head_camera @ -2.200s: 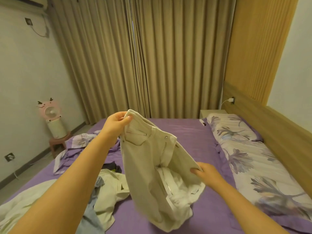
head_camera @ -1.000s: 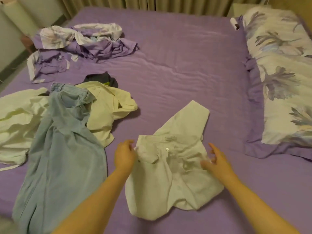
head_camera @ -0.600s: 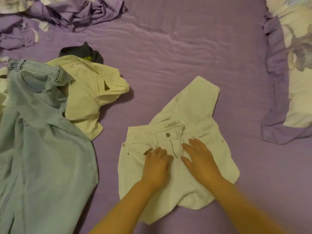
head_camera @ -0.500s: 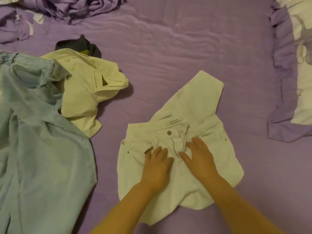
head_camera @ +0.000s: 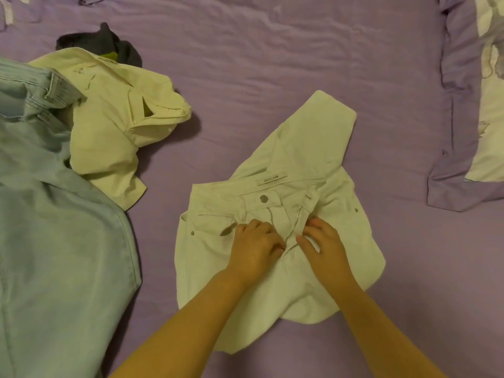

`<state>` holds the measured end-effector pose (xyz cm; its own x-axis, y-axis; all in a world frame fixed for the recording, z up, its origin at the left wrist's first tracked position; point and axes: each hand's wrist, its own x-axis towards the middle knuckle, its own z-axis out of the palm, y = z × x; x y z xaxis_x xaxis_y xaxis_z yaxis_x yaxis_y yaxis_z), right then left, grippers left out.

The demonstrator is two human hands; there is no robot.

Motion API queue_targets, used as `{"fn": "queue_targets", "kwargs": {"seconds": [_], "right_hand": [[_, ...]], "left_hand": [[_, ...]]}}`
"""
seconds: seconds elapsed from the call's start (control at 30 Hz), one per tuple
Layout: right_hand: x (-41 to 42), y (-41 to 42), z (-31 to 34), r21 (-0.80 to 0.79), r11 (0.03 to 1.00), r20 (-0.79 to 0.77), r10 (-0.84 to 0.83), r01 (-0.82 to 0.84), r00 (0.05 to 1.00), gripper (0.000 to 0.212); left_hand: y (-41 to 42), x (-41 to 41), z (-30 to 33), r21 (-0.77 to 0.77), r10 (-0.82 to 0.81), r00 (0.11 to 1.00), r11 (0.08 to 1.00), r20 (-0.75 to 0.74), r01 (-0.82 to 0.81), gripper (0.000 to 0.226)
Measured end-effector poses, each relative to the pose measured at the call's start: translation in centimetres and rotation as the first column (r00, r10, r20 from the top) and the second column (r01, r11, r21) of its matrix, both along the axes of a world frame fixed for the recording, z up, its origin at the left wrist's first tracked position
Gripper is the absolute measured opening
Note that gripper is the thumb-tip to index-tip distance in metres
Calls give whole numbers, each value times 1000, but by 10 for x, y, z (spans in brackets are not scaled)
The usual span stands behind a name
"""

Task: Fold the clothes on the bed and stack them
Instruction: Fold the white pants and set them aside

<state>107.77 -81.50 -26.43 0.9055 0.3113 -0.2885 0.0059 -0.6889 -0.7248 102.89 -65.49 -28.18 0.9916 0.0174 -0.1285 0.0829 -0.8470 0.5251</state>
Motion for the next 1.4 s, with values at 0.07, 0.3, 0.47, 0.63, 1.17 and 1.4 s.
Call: {"fn": "queue_targets", "kwargs": {"seconds": [0.07, 0.3, 0.47, 0.63, 1.17, 1.4], "right_hand": [[-4, -2, -6, -45, 998, -4, 52, -53, 999, 26], [-32, 4, -23, -392, 909, 142, 210, -140, 967, 64], [-49, 2, -33, -580, 803, 179, 293, -139, 939, 60], [-55, -2, -42, -611, 773, 159, 330, -170, 931, 56], [-57, -5, -61, -644, 753, 212, 345, -135, 914, 54], [-55, -2, -57, -650, 742, 153, 339, -164, 928, 55]], "left_hand": [[5, 1, -1, -39, -14, 994, 999, -104, 10, 10], [4, 5, 3, -248, 87, 978, 960, -188, -133, 9], [0, 0, -5, -70, 27, 989, 997, -148, -37, 12], [-7, -13, -15, -157, 143, 990, 978, 5, -141, 18], [5, 22, -10, -448, 407, 895, 777, -181, -443, 4], [4, 37, -3, -352, 466, 865, 790, -188, -502, 5]]}}
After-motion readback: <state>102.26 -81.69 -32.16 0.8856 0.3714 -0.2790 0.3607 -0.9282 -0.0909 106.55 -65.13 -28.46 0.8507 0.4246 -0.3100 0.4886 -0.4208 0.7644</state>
